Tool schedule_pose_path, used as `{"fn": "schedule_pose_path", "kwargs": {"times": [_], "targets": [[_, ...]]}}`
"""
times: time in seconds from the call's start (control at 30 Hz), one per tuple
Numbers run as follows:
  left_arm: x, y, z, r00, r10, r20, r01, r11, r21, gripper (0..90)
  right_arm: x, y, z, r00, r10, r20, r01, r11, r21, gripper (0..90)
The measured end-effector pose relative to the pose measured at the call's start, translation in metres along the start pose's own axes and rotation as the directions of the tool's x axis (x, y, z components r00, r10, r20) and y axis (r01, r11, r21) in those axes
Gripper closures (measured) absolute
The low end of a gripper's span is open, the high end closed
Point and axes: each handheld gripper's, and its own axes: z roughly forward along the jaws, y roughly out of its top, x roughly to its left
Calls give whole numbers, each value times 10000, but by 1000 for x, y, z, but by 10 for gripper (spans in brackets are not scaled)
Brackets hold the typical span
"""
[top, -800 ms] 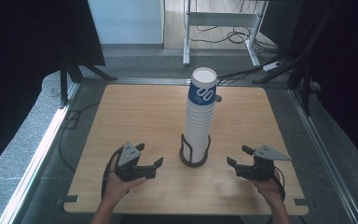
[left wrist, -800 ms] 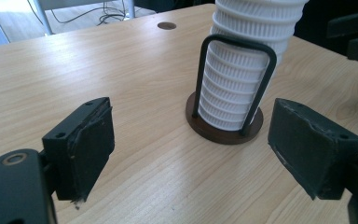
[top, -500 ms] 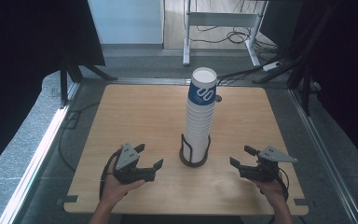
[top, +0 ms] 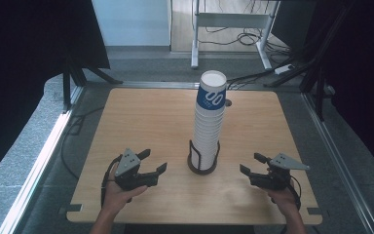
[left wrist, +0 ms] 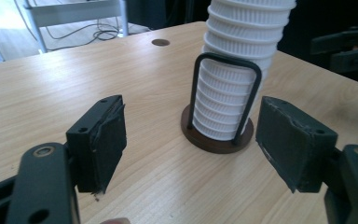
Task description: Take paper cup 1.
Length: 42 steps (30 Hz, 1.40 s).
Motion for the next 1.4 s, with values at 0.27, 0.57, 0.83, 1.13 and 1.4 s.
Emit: {"fn": "schedule_pose_path", "kwargs": {"times": [0.27,0.57,0.83,1.13,1.4], "targets": [[-5,-2,8,9999,-146,16,146,9993,345,284,-7,4,-12,9996,120,236,-111,9992,-392,230],[-1,13,12,9945,-836,624,857,9958,-310,231,-12,2,-16,9989,222,413,-204,9989,-418,231],[-5,27,23,9931,-591,1017,618,9978,-231,151,-9,0,-13,9994,64,349,-55,9997,-251,231],[-16,48,38,9864,-262,1626,365,9975,-607,144,-8,-2,-11,9992,-46,395,51,9999,-141,234],[-23,64,55,9805,36,1964,46,9991,-410,112,-6,-2,-9,9993,-136,362,139,9999,-71,235]]}}
